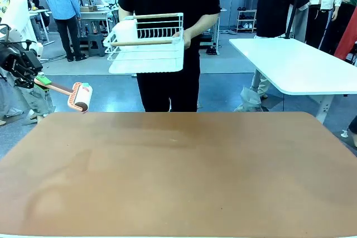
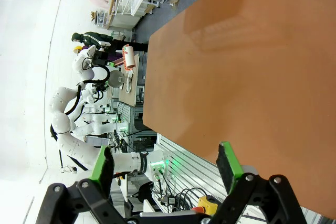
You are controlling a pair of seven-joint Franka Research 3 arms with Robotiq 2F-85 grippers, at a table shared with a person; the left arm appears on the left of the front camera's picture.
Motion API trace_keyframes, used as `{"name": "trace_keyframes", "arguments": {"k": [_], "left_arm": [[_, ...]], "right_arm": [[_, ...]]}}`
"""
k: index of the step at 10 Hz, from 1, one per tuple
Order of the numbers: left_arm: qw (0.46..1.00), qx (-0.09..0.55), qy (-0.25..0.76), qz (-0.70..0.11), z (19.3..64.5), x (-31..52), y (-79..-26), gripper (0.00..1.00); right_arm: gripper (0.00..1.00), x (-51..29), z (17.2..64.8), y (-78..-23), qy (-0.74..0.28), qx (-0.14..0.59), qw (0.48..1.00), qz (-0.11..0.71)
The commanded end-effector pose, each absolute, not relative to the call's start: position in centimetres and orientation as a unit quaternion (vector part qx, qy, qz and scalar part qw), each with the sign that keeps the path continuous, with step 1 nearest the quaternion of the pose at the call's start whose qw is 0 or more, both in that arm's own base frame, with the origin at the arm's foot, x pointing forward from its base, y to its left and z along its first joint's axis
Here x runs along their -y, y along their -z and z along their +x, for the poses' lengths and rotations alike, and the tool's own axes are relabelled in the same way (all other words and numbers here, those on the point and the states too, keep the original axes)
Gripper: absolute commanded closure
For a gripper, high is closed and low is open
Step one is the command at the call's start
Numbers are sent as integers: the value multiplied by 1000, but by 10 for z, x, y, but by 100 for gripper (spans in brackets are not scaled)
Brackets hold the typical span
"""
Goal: Clean the table.
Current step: Clean the table with the Lint Roller when the human lifts the Dish drying rack, then place the Lint Roller down when the Dish drying rack is positioned in the middle of the table.
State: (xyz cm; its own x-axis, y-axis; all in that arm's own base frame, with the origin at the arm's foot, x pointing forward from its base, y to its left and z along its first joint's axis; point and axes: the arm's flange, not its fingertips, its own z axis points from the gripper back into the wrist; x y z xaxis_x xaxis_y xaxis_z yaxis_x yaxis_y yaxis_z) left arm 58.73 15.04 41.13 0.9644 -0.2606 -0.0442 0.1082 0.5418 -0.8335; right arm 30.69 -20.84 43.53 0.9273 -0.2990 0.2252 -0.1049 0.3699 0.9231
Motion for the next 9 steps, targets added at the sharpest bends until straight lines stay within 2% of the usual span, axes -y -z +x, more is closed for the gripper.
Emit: {"name": "trace_keyframes", "arguments": {"k": [1, 9], "left_arm": [[875, -81, 106, -466, 587, -151, -413, 78], [875, -81, 106, -466, 587, -151, -413, 78]], "right_arm": [[0, 208, 306, -439, 55, 186, 805, 561], [0, 208, 306, -439, 55, 186, 805, 561]]}}
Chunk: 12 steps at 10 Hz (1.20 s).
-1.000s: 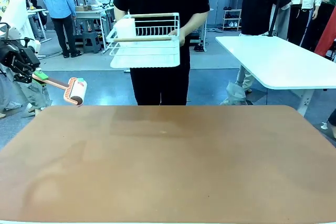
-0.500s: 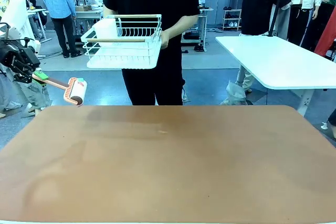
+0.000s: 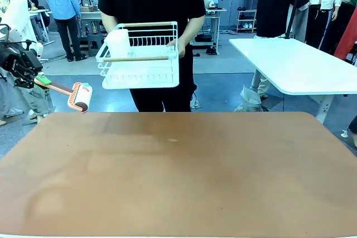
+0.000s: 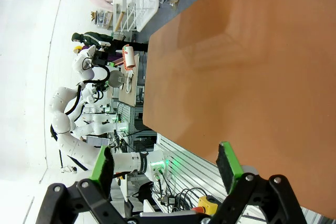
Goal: Clean the table.
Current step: Place the Lint Roller down when the Dish drying rack is positioned in the middle of the table.
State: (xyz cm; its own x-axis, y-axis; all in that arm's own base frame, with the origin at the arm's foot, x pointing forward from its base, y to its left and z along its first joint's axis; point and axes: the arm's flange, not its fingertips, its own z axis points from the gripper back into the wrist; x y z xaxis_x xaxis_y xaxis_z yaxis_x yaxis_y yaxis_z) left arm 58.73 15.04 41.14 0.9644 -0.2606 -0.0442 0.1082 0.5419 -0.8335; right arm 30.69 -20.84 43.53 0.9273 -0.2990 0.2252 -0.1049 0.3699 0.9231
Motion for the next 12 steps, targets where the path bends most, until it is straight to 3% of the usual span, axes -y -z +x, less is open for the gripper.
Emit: {"name": "trace_keyframes", "arguments": {"k": [1, 12], "left_arm": [[875, -81, 106, -466, 587, -151, -413, 78], [875, -81, 106, -466, 587, -151, -413, 78]], "right_arm": [[0, 208, 306, -439, 55, 186, 805, 561], [0, 208, 306, -439, 55, 186, 805, 561]]}}
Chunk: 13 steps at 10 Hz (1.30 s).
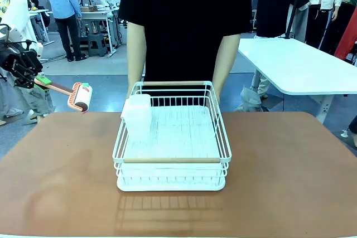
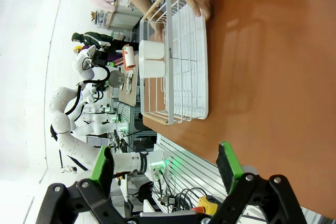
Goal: Clean the table.
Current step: Place the Lint Roller down when the Dish drying rack is positioned in the middle of the table.
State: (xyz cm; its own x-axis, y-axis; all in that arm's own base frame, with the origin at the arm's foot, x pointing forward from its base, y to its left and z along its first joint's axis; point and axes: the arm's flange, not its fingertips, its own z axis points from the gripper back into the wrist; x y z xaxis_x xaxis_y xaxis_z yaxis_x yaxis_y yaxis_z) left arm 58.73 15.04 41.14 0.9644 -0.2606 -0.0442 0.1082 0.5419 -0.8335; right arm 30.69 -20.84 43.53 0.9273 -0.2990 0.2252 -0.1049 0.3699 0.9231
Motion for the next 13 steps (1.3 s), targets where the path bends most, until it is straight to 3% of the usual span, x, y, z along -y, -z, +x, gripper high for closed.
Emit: {"name": "trace_keyframes", "arguments": {"k": [1, 13], "left_arm": [[875, -81, 106, -466, 587, -151, -413, 78], [875, -81, 106, -466, 587, -151, -413, 78]], "right_arm": [[0, 208, 306, -439, 55, 186, 805, 561], [0, 208, 306, -439, 55, 186, 805, 561]]}}
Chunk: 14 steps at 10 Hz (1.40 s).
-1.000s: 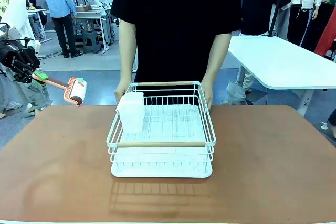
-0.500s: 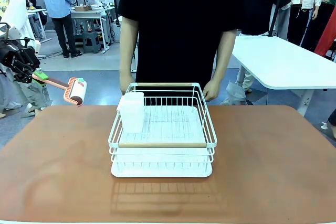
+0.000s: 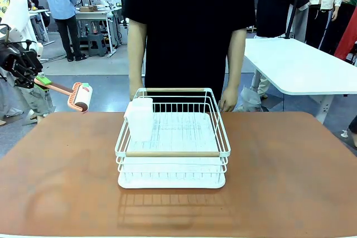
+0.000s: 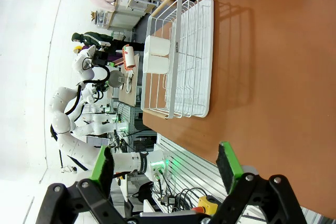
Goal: Clean the table.
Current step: Place the Lint Roller down when the Dish drying rack is positioned in the middle of the table.
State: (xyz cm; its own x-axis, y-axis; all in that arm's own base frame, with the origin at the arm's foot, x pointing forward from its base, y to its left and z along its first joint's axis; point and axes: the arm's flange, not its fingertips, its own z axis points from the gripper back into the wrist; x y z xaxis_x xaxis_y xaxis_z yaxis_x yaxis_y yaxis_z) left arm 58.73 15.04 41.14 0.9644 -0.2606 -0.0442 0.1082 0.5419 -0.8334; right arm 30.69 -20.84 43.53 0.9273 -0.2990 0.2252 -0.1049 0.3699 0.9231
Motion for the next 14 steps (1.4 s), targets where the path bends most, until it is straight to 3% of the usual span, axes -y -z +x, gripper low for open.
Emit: {"name": "trace_keyframes", "arguments": {"k": [1, 12, 14], "left_arm": [[875, -81, 106, -466, 587, -151, -413, 78], [874, -82, 105, -467, 587, -150, -411, 78], [874, -88, -3, -477, 579, -125, -418, 78]], "right_arm": [[0, 208, 306, -439, 55, 186, 805, 561], [0, 208, 306, -439, 55, 186, 805, 561], [0, 208, 306, -439, 55, 186, 805, 561]]}}
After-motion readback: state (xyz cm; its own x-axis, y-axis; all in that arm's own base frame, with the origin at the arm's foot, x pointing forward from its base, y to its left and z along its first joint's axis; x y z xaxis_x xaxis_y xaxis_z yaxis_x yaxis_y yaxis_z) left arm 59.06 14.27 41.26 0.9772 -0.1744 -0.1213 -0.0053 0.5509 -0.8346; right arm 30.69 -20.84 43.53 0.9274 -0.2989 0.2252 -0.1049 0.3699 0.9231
